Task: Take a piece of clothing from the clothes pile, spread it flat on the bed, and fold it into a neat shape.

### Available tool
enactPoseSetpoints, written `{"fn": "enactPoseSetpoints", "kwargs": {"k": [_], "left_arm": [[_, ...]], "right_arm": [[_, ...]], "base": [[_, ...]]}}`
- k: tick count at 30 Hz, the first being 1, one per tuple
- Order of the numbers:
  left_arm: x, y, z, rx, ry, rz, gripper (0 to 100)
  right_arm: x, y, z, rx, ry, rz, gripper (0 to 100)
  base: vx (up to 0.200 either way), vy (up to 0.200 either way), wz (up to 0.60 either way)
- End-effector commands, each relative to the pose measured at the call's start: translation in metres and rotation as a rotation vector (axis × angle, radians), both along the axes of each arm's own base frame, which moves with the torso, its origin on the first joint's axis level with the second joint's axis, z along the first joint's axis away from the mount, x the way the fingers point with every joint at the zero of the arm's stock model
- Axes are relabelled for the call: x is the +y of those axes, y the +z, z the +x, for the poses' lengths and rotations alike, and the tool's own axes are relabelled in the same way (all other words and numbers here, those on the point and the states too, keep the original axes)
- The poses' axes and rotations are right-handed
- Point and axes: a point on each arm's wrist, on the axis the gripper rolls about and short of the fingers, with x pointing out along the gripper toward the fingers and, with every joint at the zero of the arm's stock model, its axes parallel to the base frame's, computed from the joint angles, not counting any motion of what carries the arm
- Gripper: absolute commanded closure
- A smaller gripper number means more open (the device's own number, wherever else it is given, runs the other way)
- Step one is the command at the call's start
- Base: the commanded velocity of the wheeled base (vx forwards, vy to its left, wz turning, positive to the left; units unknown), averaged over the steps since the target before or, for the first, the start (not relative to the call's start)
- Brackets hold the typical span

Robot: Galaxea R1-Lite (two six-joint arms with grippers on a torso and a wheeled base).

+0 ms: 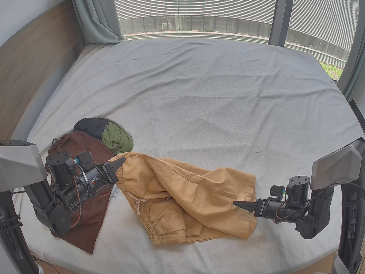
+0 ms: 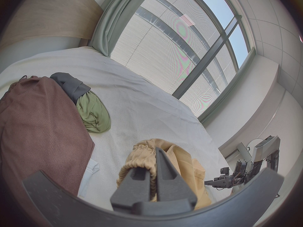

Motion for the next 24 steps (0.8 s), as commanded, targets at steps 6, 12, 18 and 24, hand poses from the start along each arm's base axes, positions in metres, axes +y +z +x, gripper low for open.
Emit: {"fn": "enactPoseSetpoints", "kwargs": {"k": [6,12,18,24], "left_arm": [[0.000,-0.001,0.000,0.002,0.000,0.000,100],[0.000,-0.002,0.001,0.006,0.000,0.001,100],[0.000,-0.002,0.002,0.002,0.000,0.000,100],[0.000,-0.002,0.002,0.002,0.002,0.000,100]], "right_arm": [[0.003,-0.001,0.004,0.022,0.018,0.046,0],[0.011,0.008,0.002,-0.008,0.047,0.055,0],[0.016,0.030,-0.005,-0.062,0.070,0.074,0],[0.014,0.041,-0.010,-0.082,0.073,0.080,0]], "base": [[0.000,0.000,0.00],[0.000,0.000,0.00],[0.000,0.000,0.00],[0.000,0.000,0.00]]}}
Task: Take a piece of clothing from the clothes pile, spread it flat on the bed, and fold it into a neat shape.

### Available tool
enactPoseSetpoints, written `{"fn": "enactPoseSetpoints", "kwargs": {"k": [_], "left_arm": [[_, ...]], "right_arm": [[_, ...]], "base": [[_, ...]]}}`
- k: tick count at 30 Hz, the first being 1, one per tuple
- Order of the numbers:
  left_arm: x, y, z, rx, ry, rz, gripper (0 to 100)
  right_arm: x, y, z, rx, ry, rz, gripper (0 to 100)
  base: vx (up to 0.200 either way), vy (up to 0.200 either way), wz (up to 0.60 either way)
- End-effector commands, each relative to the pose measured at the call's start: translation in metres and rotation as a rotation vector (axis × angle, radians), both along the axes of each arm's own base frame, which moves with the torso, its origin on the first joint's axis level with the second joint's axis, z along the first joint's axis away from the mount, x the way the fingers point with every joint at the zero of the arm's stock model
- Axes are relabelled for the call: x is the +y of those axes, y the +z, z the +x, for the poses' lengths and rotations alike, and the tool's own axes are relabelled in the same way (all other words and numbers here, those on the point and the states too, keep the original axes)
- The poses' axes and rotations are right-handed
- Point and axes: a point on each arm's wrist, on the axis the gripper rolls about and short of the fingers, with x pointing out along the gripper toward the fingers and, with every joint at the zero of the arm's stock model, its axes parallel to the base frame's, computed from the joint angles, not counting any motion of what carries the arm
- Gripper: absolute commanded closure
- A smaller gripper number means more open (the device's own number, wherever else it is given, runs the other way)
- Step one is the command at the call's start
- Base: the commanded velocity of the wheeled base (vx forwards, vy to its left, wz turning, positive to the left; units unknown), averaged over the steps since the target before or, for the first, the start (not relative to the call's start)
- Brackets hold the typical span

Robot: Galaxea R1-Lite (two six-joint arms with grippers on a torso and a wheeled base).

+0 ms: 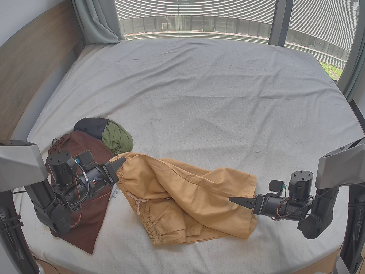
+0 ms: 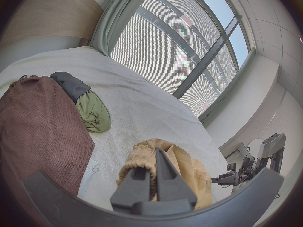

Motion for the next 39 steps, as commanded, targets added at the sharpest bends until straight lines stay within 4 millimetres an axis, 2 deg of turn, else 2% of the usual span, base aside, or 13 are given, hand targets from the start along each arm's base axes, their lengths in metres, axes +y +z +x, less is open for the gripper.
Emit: {"fn": "enactPoseSetpoints", "kwargs": {"k": [1,5,12,27,28,39], "left_arm": [[0.000,0.000,0.000,0.000,0.000,0.000,100],[0.000,0.000,0.000,0.000,0.001,0.000,100],[0.000,0.000,0.001,-0.002,0.001,0.000,100],[0.000,-0.001,0.001,0.003,0.001,0.001,100],[0.000,-0.001,0.001,0.003,0.001,0.001,100],[0.001,-0.002,0.002,0.004,0.004,0.001,100]], "right_arm": [[0.000,0.015,-0.004,-0.039,0.005,0.014,0],[0.000,0.010,-0.002,-0.027,0.011,0.012,0],[0.002,-0.012,0.008,0.007,0.008,-0.005,0],[0.008,-0.015,0.013,0.000,0.015,0.003,0],[0.008,-0.015,0.014,-0.001,0.012,0.003,100],[0.005,-0.012,0.015,-0.011,0.004,0.003,100]], "base": [[0.000,0.000,0.00],[0.000,0.000,0.00],[0.000,0.000,0.00],[0.000,0.000,0.00],[0.000,0.000,0.00],[0.000,0.000,0.00]]}}
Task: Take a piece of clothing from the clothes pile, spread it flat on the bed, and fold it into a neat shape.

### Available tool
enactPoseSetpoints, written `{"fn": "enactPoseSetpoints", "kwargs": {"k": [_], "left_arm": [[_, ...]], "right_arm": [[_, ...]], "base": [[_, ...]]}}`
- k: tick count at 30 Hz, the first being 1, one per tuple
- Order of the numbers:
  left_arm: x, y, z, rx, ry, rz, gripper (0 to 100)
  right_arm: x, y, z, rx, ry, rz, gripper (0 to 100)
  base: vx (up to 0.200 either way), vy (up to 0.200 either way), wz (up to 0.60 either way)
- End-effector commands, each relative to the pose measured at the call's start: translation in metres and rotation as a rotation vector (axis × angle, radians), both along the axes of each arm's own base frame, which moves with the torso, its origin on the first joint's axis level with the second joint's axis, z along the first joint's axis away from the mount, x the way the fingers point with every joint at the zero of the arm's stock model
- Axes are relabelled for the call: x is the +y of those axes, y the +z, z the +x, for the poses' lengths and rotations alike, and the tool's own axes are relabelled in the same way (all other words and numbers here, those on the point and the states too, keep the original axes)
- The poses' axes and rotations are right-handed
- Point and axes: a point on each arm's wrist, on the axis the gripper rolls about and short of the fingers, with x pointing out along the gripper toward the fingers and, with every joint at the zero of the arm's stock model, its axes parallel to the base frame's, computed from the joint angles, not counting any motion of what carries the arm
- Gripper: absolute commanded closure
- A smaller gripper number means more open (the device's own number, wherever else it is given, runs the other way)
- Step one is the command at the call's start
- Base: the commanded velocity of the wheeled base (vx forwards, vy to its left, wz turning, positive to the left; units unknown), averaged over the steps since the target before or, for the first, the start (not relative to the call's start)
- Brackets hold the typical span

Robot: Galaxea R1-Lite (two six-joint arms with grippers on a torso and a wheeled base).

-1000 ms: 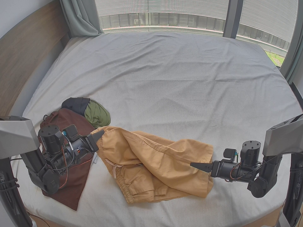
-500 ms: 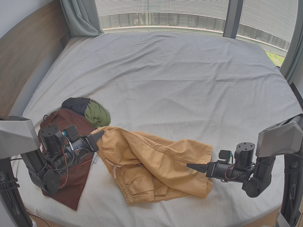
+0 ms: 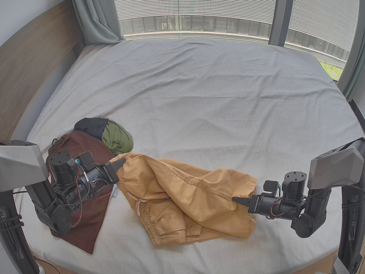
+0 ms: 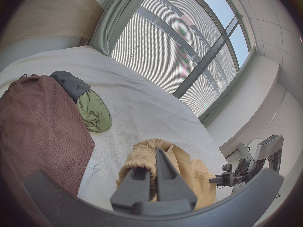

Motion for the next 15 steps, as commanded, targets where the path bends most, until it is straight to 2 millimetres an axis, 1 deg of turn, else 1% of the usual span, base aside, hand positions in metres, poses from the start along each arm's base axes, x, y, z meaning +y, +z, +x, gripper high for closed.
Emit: {"fn": "enactPoseSetpoints", "kwargs": {"k": [1,4,10,15], "left_arm": [[0.003,0.000,0.002,-0.003,0.009,-0.001,100],[0.005,0.001,0.004,-0.012,0.017,-0.003,100],[0.006,0.004,0.007,-0.027,0.024,-0.007,100],[0.007,0.007,0.008,-0.038,0.026,-0.009,100]], "right_arm": [[-0.001,0.003,-0.001,-0.008,-0.001,-0.001,100],[-0.002,0.008,-0.001,-0.024,-0.003,0.003,100],[-0.006,0.028,-0.002,-0.079,-0.016,0.021,100],[-0.007,0.040,-0.006,-0.108,-0.016,0.031,100]], "base": [[0.000,0.000,0.00],[0.000,0.000,0.00],[0.000,0.000,0.00],[0.000,0.000,0.00]]}}
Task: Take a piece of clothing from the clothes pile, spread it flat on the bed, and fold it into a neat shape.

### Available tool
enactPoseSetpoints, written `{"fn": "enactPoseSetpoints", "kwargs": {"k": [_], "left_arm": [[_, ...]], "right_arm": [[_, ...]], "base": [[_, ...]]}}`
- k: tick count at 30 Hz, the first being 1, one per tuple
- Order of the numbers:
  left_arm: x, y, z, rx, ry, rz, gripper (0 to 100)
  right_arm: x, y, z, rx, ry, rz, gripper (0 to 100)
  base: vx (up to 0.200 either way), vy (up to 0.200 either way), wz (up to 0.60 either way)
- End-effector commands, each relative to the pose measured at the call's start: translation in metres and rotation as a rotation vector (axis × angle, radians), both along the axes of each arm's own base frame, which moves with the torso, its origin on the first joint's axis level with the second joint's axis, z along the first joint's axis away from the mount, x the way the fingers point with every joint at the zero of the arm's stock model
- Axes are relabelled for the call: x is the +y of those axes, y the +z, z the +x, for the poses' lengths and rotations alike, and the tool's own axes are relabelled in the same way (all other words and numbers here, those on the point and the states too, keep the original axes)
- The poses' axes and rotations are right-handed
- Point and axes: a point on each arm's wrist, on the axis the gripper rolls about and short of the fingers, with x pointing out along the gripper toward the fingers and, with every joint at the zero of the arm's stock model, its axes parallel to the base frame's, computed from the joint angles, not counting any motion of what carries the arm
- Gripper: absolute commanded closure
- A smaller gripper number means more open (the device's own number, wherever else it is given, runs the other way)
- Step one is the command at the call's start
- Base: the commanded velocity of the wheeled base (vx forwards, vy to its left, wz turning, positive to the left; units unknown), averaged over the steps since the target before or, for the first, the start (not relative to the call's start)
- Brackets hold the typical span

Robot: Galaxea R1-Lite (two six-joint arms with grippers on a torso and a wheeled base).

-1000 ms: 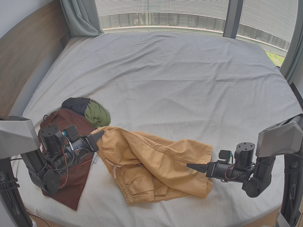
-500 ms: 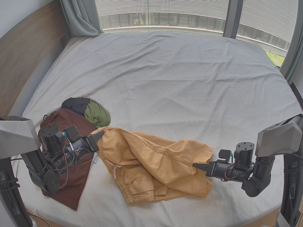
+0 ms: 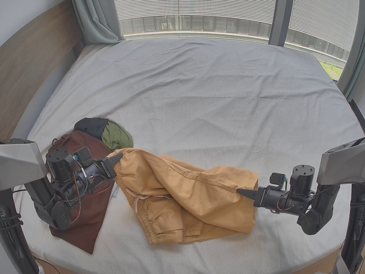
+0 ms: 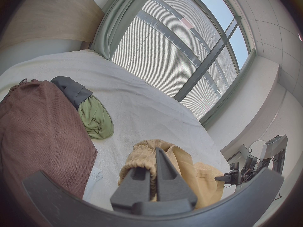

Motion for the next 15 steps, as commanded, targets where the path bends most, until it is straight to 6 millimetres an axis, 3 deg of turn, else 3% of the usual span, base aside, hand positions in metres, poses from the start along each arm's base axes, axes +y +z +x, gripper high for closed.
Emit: {"fn": "enactPoseSetpoints", "kwargs": {"k": [1,15], "left_arm": [[0.000,0.003,0.001,-0.011,0.003,-0.004,100],[0.000,0.008,0.001,-0.031,0.000,-0.006,100]], "right_arm": [[-0.001,0.016,-0.003,-0.045,0.000,0.015,100],[-0.001,0.033,-0.007,-0.094,0.004,0.030,100]], "base": [[0.000,0.000,0.00],[0.000,0.000,0.00]]}}
